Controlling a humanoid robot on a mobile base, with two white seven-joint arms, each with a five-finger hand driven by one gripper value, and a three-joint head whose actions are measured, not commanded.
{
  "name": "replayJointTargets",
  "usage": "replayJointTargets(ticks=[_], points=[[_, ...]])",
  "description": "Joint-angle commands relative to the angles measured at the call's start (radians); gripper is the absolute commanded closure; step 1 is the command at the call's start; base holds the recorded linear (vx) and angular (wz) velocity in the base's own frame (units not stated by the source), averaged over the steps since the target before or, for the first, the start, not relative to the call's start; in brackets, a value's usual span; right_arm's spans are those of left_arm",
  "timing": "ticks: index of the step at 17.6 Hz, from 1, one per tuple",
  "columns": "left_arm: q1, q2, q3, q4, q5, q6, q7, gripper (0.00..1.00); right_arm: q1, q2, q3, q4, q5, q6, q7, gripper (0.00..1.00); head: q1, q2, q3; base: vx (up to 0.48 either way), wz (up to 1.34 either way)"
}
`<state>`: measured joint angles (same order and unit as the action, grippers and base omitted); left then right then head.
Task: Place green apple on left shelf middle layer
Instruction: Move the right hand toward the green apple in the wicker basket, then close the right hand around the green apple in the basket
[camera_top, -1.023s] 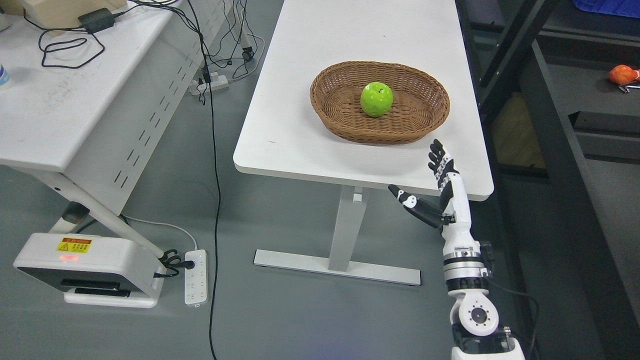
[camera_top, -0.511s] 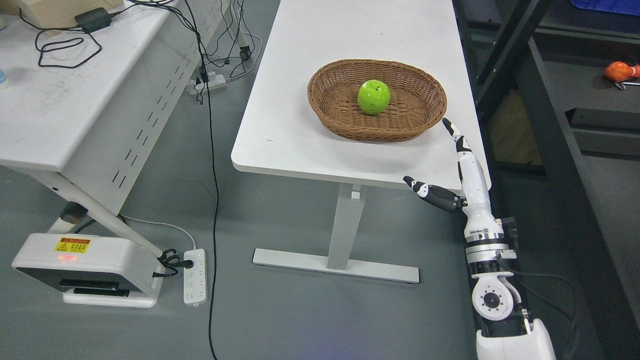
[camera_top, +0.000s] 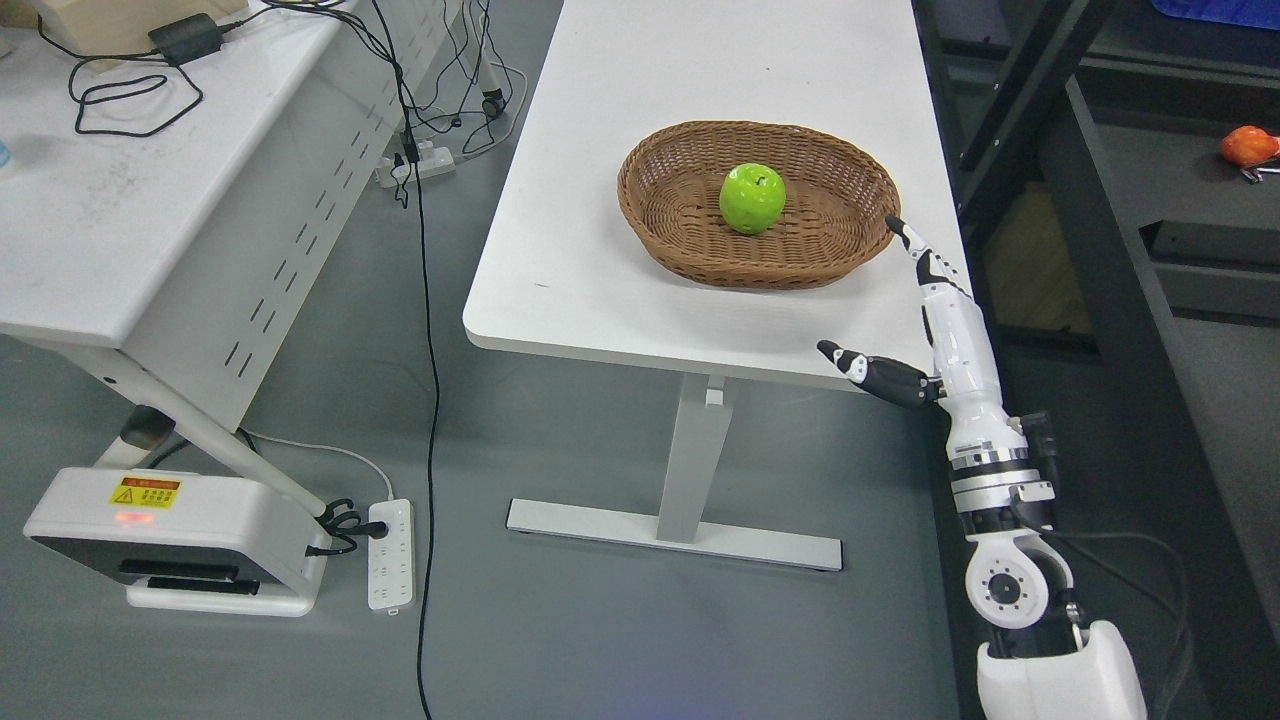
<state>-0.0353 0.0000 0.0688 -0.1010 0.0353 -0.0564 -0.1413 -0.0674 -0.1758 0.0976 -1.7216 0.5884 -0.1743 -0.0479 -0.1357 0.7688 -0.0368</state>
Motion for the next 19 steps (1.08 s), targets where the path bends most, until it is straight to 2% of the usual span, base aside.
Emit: replayJointTargets(ticks=[1, 5, 12, 16, 19], points=[[0.0, 0.017, 0.0, 0.0, 0.0, 0.0, 0.0, 0.0, -0.04, -0.013, 0.033, 0.0, 0.008, -0.002, 0.025, 0.0, 0.0, 0.0, 0.0, 0.074, 0.06], [0.0, 0.017, -0.003, 0.0, 0.0, 0.0, 0.0, 0.0, -0.095, -0.011, 0.068, 0.034, 0.005, 0.009, 0.204, 0.0, 0.0, 0.0, 0.0, 0.099, 0.04], [0.0, 0.017, 0.0, 0.0, 0.0, 0.0, 0.0, 0.0, -0.166, -0.022, 0.085, 0.083, 0.019, 0.01, 0.229, 0.0, 0.0, 0.0, 0.0, 0.19, 0.03], [0.0, 0.017, -0.003, 0.001, 0.0, 0.0, 0.0, 0.0, -0.207, -0.062, 0.163, 0.143, 0.025, 0.01, 0.328, 0.0, 0.0, 0.0, 0.0, 0.215, -0.05], [0.0, 0.017, 0.0, 0.0, 0.0, 0.0, 0.0, 0.0, -0.226, -0.09, 0.226, 0.192, 0.054, 0.01, 0.358, 0.0, 0.0, 0.0, 0.0, 0.189, -0.08]])
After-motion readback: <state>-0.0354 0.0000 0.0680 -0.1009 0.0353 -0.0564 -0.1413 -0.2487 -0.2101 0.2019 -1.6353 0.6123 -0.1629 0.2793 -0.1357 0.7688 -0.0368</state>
